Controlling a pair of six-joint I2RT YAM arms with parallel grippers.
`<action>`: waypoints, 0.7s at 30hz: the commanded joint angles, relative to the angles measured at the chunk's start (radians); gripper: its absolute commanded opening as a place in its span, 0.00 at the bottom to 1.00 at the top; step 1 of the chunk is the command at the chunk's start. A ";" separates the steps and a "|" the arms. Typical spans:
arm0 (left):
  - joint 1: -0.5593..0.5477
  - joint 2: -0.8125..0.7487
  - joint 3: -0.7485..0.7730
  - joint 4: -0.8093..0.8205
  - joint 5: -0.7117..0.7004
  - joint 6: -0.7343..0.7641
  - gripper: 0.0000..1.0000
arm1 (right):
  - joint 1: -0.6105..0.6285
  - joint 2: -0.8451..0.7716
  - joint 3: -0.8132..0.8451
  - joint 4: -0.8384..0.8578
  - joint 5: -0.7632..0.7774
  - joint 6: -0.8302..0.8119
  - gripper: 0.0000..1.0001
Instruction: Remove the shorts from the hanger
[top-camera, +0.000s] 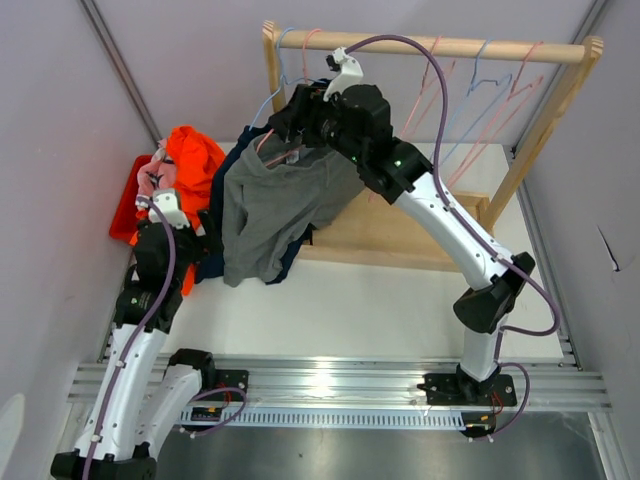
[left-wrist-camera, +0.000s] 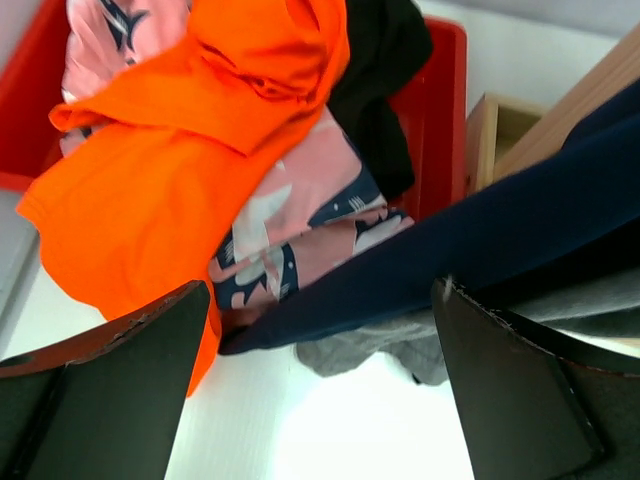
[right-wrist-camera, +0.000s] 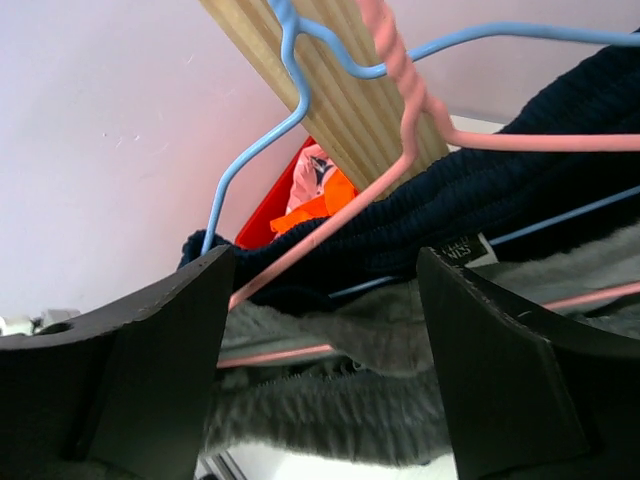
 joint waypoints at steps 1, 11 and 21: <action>-0.005 -0.023 -0.014 0.058 0.055 -0.016 0.99 | 0.024 0.029 0.057 0.089 0.067 0.008 0.76; -0.005 -0.010 -0.015 0.069 0.077 -0.010 0.99 | 0.044 0.058 0.056 0.093 0.110 0.026 0.02; -0.015 -0.021 0.040 0.040 0.014 0.008 0.99 | 0.060 -0.218 -0.226 0.121 0.217 -0.008 0.00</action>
